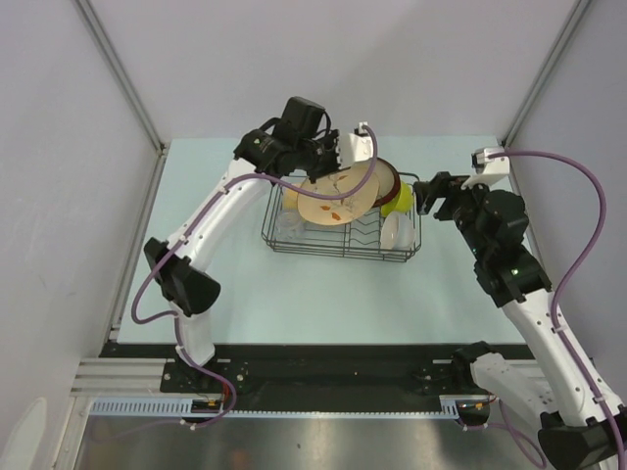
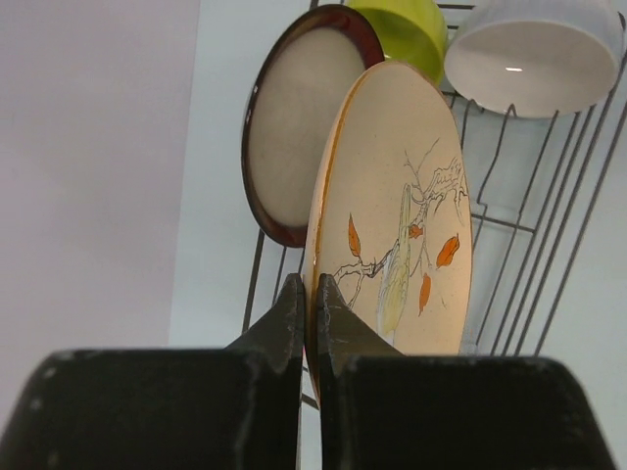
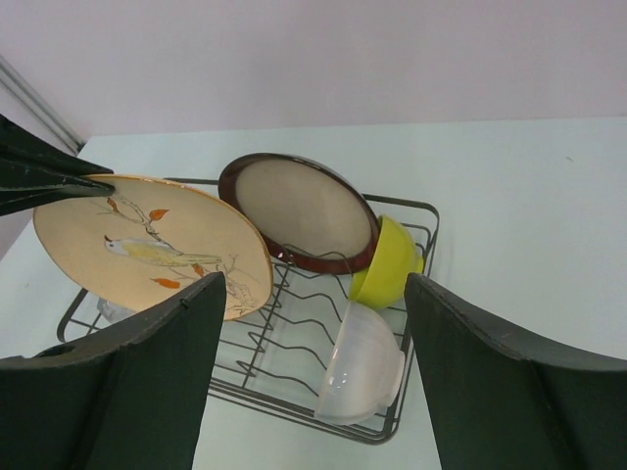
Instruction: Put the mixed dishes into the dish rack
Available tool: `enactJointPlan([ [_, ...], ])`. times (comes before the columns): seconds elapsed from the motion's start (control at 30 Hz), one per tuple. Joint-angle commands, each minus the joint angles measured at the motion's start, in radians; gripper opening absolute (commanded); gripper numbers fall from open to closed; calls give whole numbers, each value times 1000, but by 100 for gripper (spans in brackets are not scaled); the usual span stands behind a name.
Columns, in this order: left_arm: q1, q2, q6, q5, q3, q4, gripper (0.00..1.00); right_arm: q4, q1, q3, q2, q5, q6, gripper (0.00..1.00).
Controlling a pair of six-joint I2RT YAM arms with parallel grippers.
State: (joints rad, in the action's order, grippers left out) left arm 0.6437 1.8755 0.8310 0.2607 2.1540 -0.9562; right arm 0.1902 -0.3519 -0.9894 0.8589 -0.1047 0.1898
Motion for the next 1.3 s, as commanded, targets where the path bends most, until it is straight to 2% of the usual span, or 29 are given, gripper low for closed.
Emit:
enactJointPlan([
  [0.0,5,-29,43,-41,-20,263,0,-17,34,-2,-57,-13,19,79],
  [0.2,20,-15,103,-71,-88,421,0,26,83,-3,-87,13,51,79],
  [0.3,25,-16,146,-67,-111,450,0,44,99,0,-86,26,56,79],
  [0.6,62,4,264,-78,-100,455,0,29,129,21,-72,66,80,79],
  [1.27,119,37,316,-83,-91,478,0,31,157,44,-80,123,83,77],
])
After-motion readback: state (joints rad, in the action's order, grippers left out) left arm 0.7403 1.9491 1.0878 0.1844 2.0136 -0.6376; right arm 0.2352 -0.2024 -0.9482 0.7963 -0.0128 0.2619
